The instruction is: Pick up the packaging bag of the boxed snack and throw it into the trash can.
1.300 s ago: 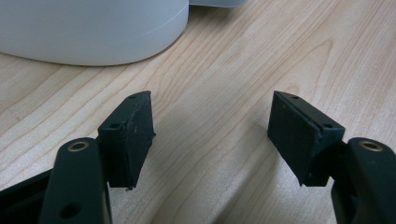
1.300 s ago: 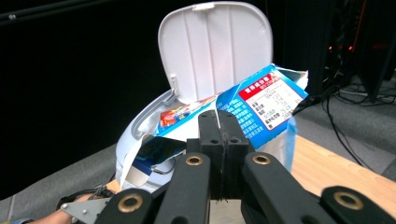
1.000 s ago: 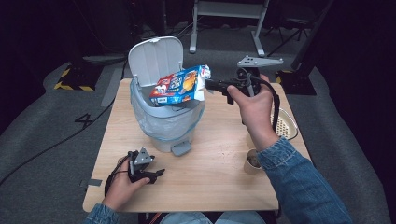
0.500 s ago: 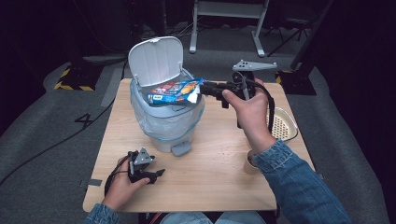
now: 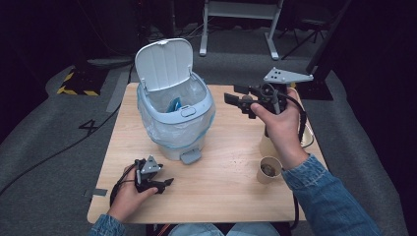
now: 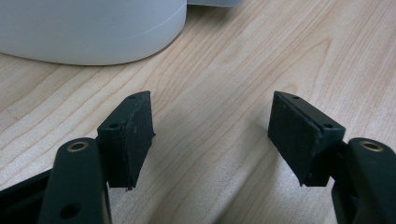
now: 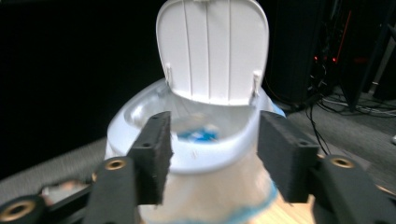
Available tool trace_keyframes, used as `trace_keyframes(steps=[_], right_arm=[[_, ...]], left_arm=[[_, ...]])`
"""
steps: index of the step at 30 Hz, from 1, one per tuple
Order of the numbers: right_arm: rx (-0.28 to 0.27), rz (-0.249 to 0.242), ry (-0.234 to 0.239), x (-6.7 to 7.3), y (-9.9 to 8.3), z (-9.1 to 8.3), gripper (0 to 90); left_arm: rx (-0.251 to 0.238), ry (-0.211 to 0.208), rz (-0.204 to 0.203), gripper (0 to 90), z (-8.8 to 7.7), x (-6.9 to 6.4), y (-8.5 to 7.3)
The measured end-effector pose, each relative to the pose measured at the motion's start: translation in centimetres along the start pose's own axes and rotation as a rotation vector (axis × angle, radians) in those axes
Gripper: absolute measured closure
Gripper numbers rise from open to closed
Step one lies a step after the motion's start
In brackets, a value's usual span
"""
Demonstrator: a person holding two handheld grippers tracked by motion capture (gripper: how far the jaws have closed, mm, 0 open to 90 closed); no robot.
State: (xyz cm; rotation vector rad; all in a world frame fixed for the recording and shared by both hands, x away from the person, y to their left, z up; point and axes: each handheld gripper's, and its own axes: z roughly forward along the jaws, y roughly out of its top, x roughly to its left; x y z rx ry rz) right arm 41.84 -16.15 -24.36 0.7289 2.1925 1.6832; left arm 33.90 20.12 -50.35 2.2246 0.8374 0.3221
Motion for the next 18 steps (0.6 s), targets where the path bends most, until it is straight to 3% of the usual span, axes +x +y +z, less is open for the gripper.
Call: trace_keyframes(steps=[8,18], right_arm=[[0.121,-0.089,-0.058,-0.7,-1.8,-3.8,29.4],[0.207,-0.075,-0.108,-1.3,-4.8,-8.2,26.0]], left_arm=[[0.001,0.001,-0.006,29.2,-0.1,-0.1,-0.1],[0.004,-0.002,-0.001,27.5,-0.1,-0.1,-0.1]])
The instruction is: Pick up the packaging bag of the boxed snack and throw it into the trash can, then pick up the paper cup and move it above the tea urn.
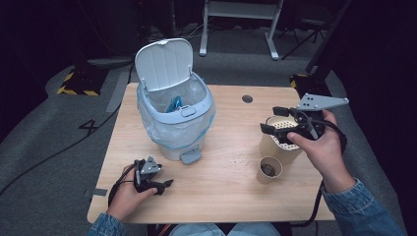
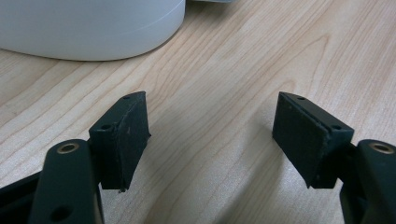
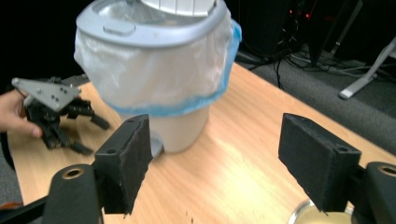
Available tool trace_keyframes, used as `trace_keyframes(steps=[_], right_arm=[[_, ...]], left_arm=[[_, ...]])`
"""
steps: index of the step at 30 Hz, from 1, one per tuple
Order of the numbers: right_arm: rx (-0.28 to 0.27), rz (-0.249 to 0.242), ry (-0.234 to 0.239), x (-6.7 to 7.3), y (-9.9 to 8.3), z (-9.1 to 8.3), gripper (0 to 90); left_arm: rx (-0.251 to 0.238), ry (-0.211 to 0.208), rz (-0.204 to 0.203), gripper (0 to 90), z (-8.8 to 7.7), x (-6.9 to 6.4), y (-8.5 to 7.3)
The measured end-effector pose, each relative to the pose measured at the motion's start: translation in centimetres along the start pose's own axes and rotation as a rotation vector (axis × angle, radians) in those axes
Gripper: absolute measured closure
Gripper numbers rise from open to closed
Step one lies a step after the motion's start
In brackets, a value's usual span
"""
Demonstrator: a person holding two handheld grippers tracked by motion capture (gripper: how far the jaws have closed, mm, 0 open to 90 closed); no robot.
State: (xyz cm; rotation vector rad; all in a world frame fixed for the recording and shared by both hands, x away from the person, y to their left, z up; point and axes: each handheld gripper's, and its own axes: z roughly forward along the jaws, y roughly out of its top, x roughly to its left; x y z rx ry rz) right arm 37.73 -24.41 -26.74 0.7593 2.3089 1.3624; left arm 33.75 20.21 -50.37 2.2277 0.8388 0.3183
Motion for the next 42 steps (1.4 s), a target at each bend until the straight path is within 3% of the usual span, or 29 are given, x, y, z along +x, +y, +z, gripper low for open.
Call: trace_keyframes(steps=[8,19,30,35,39,42], right_arm=[[0.018,0.022,-0.019,-0.5,-3.7,-1.7,24.4],[0.033,0.103,-0.043,-1.1,-9.9,-3.0,19.6],[0.065,0.136,-0.071,-0.3,-16.1,-2.3,17.7],[0.056,0.184,-0.068,0.3,-18.8,-1.5,17.3],[0.049,0.204,-0.068,0.5,-20.3,-0.6,16.8],[0.067,0.19,-0.065,0.5,-21.0,0.2,16.7]], left_arm=[[0.0,0.0,-0.001,27.1,0.0,0.0,0.0],[0.003,0.0,-0.001,25.4,0.1,0.0,0.1],[0.003,0.003,-0.003,25.3,0.2,0.0,0.1],[0.003,0.004,-0.003,25.3,0.2,0.0,0.1],[0.003,0.004,-0.004,25.3,0.2,0.0,0.1],[0.003,0.004,-0.004,25.2,0.2,0.0,0.1]])
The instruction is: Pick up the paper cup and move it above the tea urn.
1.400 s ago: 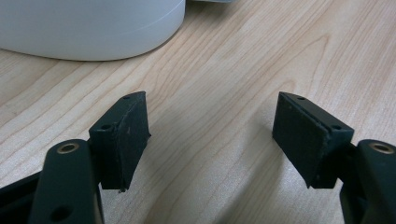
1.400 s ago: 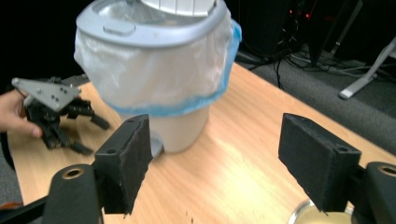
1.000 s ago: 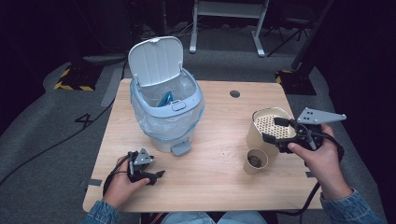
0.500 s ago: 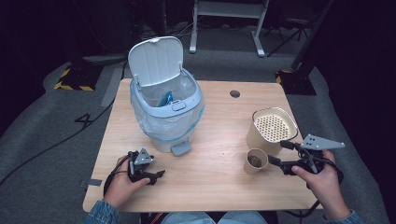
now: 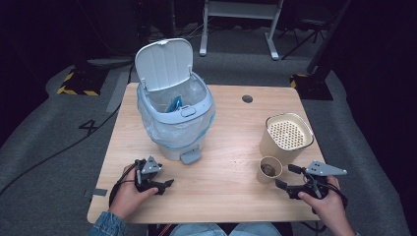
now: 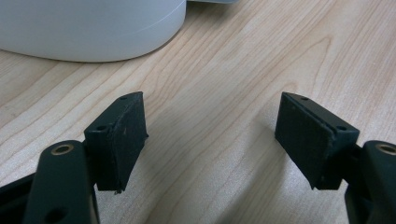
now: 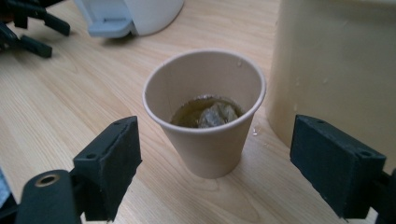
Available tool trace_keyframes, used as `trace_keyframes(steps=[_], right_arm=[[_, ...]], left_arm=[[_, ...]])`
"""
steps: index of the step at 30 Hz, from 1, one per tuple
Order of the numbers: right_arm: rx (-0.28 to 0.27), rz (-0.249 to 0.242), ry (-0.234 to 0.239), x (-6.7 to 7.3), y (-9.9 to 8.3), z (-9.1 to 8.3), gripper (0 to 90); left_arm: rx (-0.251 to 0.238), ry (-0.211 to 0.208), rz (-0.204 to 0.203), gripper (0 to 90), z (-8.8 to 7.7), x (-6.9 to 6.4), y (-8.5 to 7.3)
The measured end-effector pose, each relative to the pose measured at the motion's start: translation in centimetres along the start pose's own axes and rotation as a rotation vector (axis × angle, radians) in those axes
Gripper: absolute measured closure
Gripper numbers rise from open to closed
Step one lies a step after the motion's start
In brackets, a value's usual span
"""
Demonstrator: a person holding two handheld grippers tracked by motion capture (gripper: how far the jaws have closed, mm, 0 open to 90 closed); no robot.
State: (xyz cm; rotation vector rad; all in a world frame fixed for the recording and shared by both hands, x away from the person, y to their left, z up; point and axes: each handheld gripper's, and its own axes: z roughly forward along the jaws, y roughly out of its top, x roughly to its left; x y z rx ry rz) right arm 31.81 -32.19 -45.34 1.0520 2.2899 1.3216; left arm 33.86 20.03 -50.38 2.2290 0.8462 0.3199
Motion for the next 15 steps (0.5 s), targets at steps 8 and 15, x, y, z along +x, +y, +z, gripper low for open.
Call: trace_keyframes(steps=[8,15], right_arm=[[0.035,-0.024,0.001,0.0,-0.8,2.4,16.7],[0.062,-0.036,-0.005,0.2,-0.8,4.3,16.8]], left_arm=[[0.0,0.0,0.0,25.3,0.0,0.0,0.0],[0.0,0.0,0.0,25.2,0.0,0.0,0.0]])
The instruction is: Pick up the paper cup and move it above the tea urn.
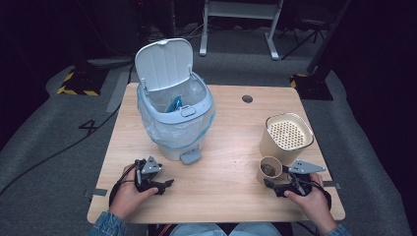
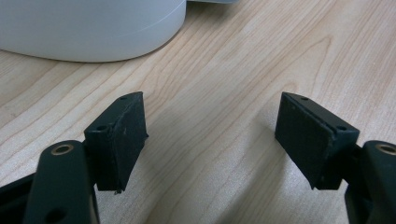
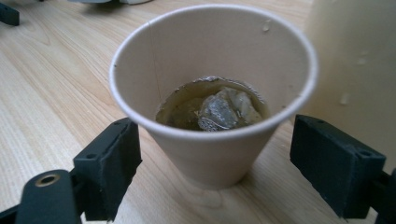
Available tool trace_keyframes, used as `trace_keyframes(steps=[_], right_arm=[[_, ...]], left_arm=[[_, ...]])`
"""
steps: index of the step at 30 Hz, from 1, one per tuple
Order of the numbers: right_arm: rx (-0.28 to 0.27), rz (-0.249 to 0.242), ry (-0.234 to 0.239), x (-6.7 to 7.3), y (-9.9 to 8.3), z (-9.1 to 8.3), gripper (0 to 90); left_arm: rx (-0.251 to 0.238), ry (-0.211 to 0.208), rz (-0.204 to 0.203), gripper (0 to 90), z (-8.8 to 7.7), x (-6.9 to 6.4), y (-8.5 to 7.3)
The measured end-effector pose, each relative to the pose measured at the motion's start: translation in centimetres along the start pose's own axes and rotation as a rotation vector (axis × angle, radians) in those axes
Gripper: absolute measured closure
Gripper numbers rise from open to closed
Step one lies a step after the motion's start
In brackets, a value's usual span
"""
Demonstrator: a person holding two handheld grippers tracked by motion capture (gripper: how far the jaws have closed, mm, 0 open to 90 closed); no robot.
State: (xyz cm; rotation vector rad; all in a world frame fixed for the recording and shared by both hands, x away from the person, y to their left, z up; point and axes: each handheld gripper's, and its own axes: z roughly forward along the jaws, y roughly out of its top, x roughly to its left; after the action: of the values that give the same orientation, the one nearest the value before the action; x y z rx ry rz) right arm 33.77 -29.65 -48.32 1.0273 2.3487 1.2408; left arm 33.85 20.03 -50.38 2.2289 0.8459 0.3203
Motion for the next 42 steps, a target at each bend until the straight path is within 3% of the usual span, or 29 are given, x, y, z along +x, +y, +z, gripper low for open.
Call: trace_keyframes(steps=[5,14,16,23,31,42], right_arm=[[-0.006,0.016,-0.016,0.2,0.1,1.2,17.3],[-0.053,0.016,-0.038,0.3,-0.1,1.9,20.9],[-0.065,0.007,-0.018,0.4,0.0,1.9,27.6],[-0.056,0.002,-0.018,0.5,0.1,1.6,30.4],[-0.059,0.023,-0.033,0.7,0.5,0.3,31.2],[-0.069,0.103,-0.088,0.1,1.9,-4.0,32.2]], left_arm=[[0.0,0.0,0.0,25.3,0.0,0.0,0.0],[0.0,0.001,0.0,25.3,0.0,0.0,0.0],[0.0,0.001,0.0,25.2,0.0,0.0,0.0],[0.0,0.0,0.0,25.3,0.0,0.0,0.0],[0.0,0.0,0.0,25.3,0.0,0.0,0.0],[0.001,0.003,-0.002,25.0,0.0,0.0,0.1]])
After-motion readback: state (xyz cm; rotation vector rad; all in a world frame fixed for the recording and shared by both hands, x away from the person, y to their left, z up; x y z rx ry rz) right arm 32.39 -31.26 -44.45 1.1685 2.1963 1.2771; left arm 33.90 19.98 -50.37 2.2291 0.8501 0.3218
